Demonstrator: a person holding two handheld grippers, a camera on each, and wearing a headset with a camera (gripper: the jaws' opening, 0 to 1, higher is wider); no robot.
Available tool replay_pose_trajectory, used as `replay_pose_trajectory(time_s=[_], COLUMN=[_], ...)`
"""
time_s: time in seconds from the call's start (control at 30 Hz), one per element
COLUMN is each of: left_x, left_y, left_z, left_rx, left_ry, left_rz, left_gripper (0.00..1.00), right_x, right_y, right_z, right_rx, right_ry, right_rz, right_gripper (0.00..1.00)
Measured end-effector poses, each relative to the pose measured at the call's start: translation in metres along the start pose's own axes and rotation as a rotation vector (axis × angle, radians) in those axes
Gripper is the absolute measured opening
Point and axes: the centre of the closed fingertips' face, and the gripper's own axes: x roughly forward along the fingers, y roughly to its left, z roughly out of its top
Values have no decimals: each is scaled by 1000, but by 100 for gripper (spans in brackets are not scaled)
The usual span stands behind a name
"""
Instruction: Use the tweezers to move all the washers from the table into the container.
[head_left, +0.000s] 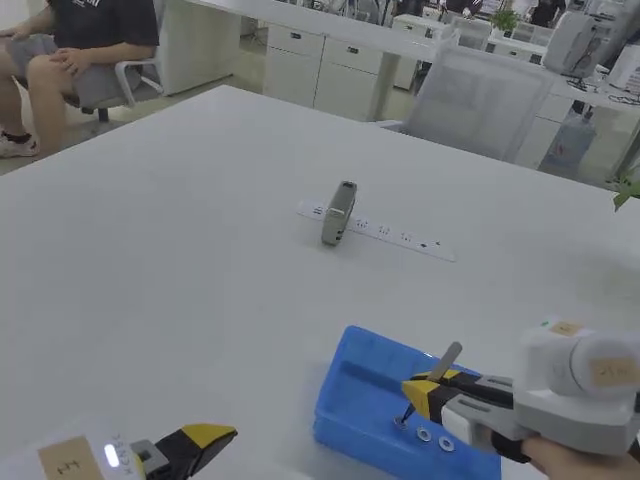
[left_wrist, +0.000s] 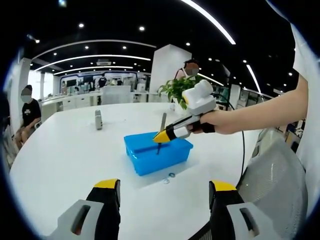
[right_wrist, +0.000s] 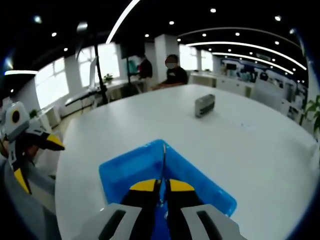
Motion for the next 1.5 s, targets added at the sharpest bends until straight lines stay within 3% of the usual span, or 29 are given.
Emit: replay_pose_trajectory(time_s=[0.4, 0.73, 1.2, 1.5], left_x=[0, 0, 1, 2], left_y=[0, -1, -4, -6], left_z=[-1, -2, -3, -5], left_rx=[2, 2, 13, 17], left_ry=[5, 8, 20, 28], left_rz=[-2, -4, -19, -28], left_gripper=[72, 72, 71, 71], right_x=[1, -9, -41, -50], right_y=[0, 6, 32, 60], right_z=[-2, 5, 28, 23], right_rx=[-9, 10, 3, -18], right_ry=[6, -35, -118, -112], right_rz=[-5, -7, 35, 103], right_gripper=[4, 4, 4, 4])
